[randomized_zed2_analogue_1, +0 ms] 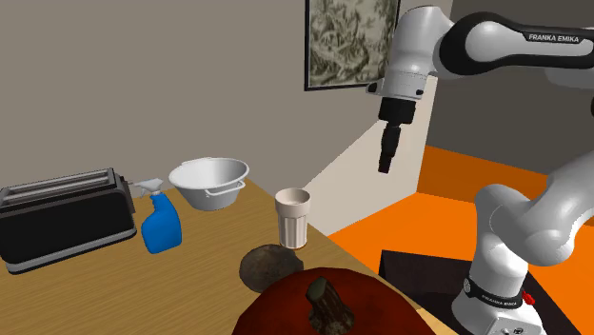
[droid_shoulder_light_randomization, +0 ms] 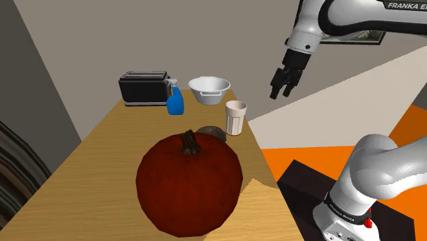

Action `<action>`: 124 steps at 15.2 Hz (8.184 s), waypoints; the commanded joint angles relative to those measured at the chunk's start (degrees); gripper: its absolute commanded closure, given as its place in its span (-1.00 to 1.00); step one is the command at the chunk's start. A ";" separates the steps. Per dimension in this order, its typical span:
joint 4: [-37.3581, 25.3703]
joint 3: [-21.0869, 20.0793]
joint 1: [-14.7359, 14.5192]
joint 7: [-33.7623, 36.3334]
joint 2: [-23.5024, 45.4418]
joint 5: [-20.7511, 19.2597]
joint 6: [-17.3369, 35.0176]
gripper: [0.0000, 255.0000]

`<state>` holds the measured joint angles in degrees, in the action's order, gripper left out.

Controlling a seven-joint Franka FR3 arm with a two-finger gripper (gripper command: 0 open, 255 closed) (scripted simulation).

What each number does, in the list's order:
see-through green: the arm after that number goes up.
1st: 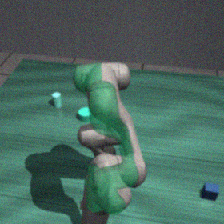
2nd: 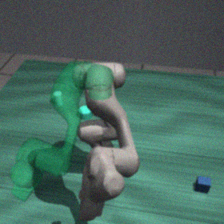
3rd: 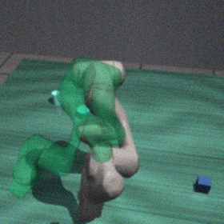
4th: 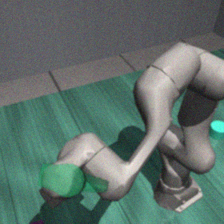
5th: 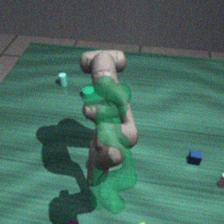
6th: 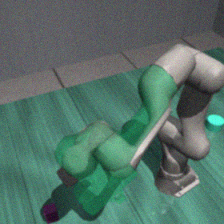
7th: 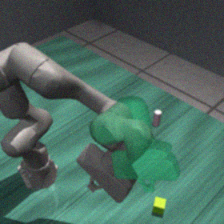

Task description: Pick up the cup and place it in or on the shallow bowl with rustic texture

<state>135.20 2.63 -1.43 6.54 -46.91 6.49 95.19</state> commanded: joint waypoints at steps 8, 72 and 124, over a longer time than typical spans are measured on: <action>-3.24 2.55 1.40 -2.33 13.63 -1.88 8.66 -1.00; -32.90 7.80 4.02 -5.74 45.96 -2.20 7.70 1.00; -25.72 -0.92 -4.50 10.82 48.71 -2.39 18.83 -1.00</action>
<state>109.50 1.71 -5.93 17.36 1.80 4.10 114.03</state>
